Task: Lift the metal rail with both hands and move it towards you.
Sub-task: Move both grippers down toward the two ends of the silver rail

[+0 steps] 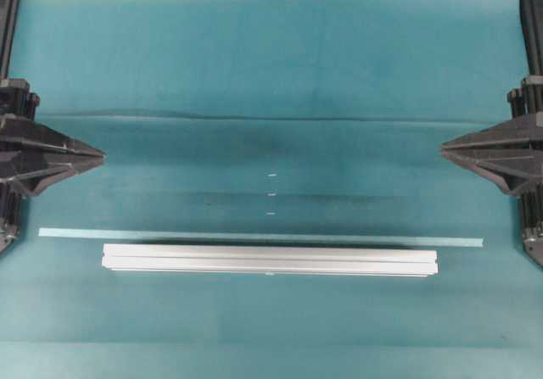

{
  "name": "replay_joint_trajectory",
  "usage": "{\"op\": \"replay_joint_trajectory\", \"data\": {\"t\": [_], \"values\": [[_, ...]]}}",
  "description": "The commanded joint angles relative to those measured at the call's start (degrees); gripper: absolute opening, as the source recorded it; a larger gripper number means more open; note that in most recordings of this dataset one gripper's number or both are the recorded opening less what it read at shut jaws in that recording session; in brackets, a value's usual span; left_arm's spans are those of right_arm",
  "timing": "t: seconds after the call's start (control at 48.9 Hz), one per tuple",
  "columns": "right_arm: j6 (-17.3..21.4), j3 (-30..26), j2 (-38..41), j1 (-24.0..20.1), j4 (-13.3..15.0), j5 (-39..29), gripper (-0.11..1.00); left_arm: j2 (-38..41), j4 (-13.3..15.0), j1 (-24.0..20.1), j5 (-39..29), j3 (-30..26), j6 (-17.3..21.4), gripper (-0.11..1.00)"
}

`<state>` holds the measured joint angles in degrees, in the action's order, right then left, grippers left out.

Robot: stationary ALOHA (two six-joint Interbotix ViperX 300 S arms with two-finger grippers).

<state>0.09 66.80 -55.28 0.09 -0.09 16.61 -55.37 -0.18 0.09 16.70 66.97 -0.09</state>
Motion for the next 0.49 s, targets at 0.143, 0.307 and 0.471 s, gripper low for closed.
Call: {"op": "replay_joint_trajectory", "data": {"t": [0.143, 0.307, 0.471], "values": [[3.60, -2.72, 1.14, 0.18, -6.42, -7.91, 0.00, 3.43, -0.88, 1.14, -17.40, -8.35, -6.50, 0.01], [6.59, -4.75, 2.29, -0.09, -6.42, -19.51, -0.02, 5.45, -0.97, 1.23, -29.09, -11.95, -5.80, -0.05], [8.88, -8.35, 5.63, -0.09, -6.42, -28.04, -0.02, 8.88, -0.97, 1.58, -38.58, -14.68, -5.10, -0.05]]}}
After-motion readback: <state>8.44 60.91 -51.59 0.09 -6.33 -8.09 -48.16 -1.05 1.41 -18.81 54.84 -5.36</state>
